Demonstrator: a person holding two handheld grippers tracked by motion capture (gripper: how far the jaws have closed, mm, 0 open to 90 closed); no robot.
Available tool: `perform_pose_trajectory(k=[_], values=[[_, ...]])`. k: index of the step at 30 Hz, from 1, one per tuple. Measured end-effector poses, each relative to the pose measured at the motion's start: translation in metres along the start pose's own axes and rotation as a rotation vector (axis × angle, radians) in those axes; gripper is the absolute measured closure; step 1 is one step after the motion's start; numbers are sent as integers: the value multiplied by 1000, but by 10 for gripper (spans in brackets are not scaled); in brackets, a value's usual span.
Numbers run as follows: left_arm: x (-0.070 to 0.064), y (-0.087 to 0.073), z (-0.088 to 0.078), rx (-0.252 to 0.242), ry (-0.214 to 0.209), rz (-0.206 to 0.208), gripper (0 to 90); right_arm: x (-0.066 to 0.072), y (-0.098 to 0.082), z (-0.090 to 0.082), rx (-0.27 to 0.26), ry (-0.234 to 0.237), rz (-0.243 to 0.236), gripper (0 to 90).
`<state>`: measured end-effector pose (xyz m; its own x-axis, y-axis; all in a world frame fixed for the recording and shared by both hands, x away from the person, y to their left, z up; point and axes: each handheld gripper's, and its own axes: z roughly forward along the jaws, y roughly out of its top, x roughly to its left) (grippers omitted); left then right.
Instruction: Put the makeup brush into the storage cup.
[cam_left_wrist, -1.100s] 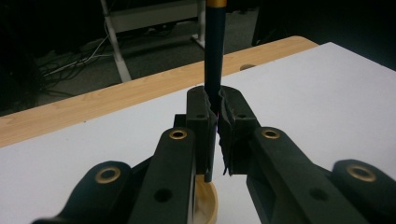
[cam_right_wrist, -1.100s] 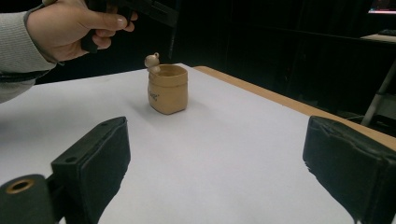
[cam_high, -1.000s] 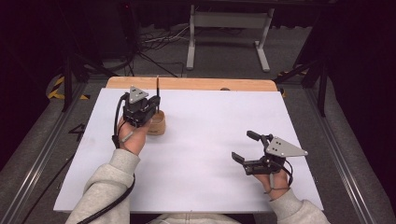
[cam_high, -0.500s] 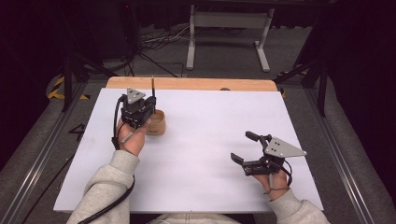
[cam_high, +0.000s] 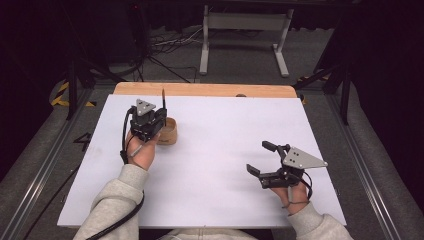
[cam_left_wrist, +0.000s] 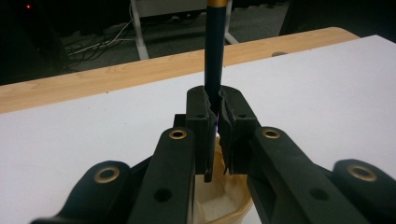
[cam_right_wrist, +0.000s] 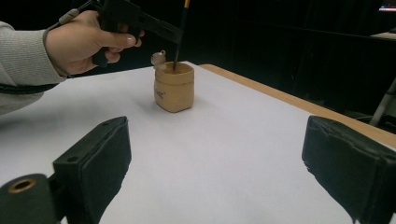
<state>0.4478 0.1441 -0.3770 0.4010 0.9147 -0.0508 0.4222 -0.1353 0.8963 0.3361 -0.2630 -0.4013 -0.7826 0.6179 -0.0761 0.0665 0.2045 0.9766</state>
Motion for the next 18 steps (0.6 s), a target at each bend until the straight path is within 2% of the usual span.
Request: perform_pose_trajectory(k=[4,18], values=[[-2,-4,2,11,-4,18,828,0,0,0,0,2,1,85],[-3,-13,7,41,-14,17,828,1,0,0,6,6,-3,85]])
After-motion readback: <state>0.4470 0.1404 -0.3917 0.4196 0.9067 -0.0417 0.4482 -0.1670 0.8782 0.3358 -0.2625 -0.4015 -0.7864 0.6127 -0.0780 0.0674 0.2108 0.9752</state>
